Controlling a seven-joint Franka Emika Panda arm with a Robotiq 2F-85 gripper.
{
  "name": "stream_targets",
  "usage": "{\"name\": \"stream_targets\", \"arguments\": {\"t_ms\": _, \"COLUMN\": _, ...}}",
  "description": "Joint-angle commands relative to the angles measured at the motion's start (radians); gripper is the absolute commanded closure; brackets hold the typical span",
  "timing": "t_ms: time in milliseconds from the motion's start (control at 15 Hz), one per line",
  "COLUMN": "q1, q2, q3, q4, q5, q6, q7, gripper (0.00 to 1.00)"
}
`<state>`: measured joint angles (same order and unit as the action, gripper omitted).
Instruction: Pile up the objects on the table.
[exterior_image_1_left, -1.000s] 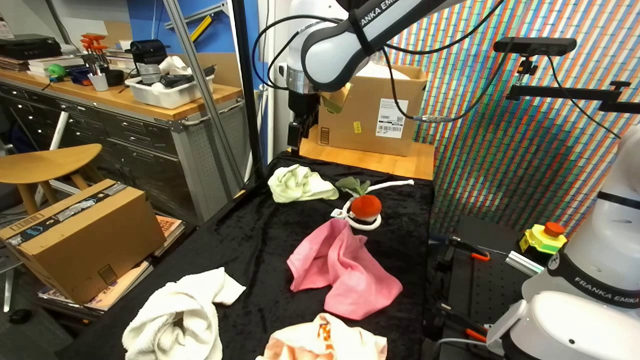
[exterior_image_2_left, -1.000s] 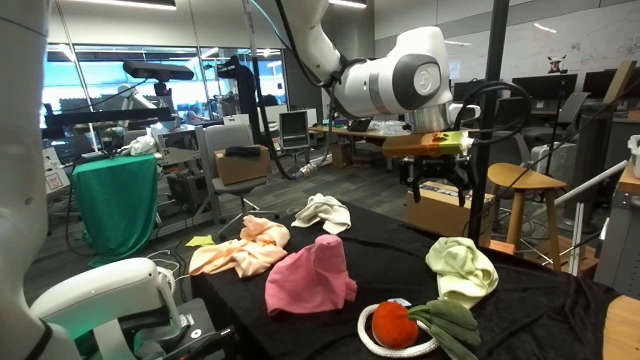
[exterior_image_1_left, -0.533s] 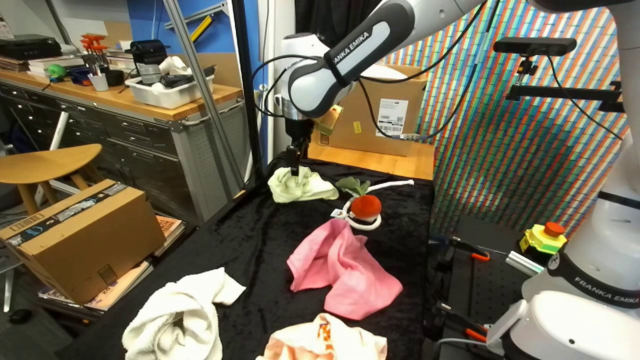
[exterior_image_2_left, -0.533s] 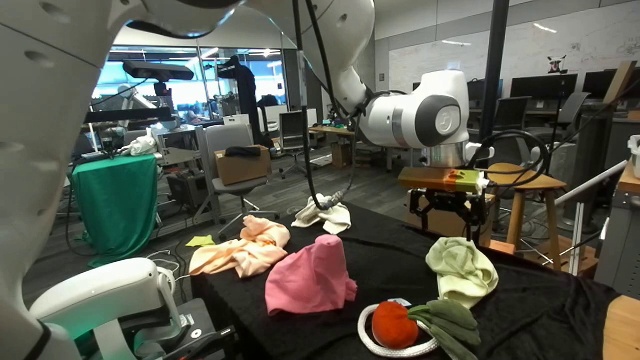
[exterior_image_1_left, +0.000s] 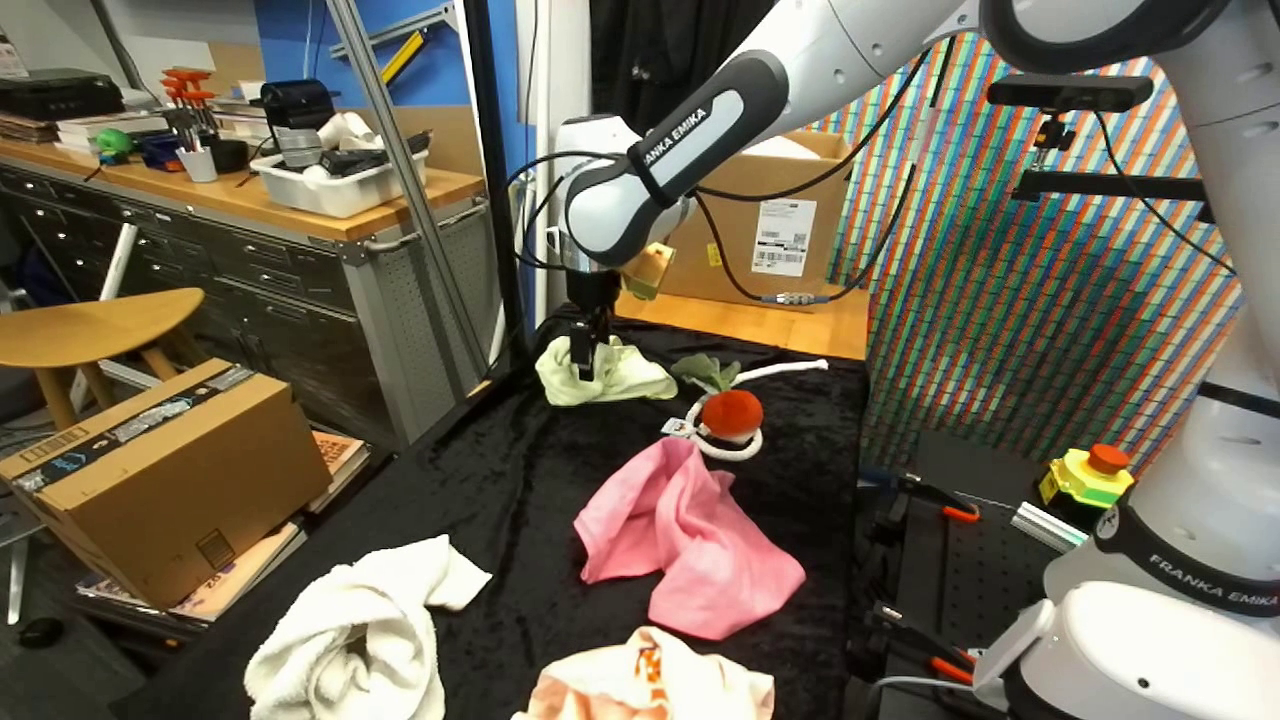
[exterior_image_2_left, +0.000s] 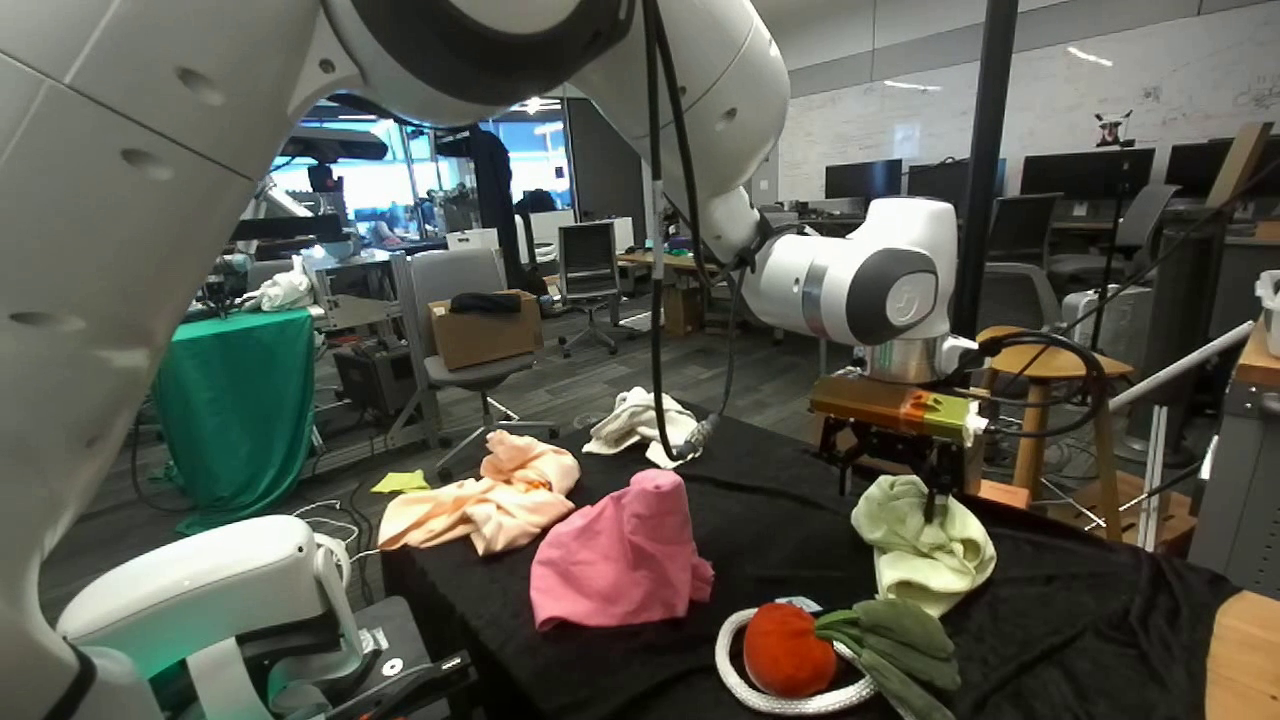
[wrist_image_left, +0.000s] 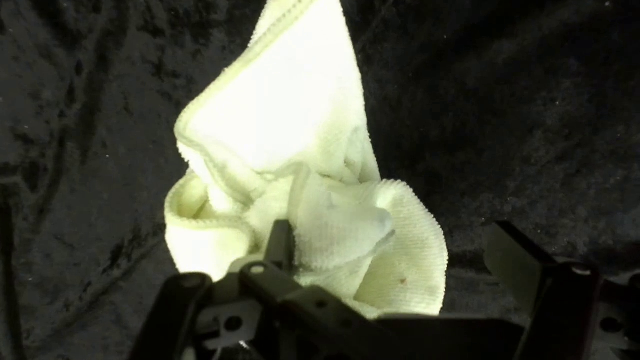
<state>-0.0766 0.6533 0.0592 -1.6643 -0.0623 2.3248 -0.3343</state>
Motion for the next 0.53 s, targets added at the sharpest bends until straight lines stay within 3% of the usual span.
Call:
{"name": "stream_targets", "arguments": {"t_ms": 0, "q1": -0.018, "q2": 0.038, "q3": 0.023, "q4": 0.056, "q5": 0.023, "q6": -0.019, "q7": -0.049, "gripper": 0.0}}
{"name": "stream_targets", "arguments": {"t_ms": 467, "q1": 0.04, "q2": 0.083, "q3": -0.043, "q4": 0.075, "q5": -0.036, "q6": 0.091, "q7": 0.094, "gripper": 0.0}}
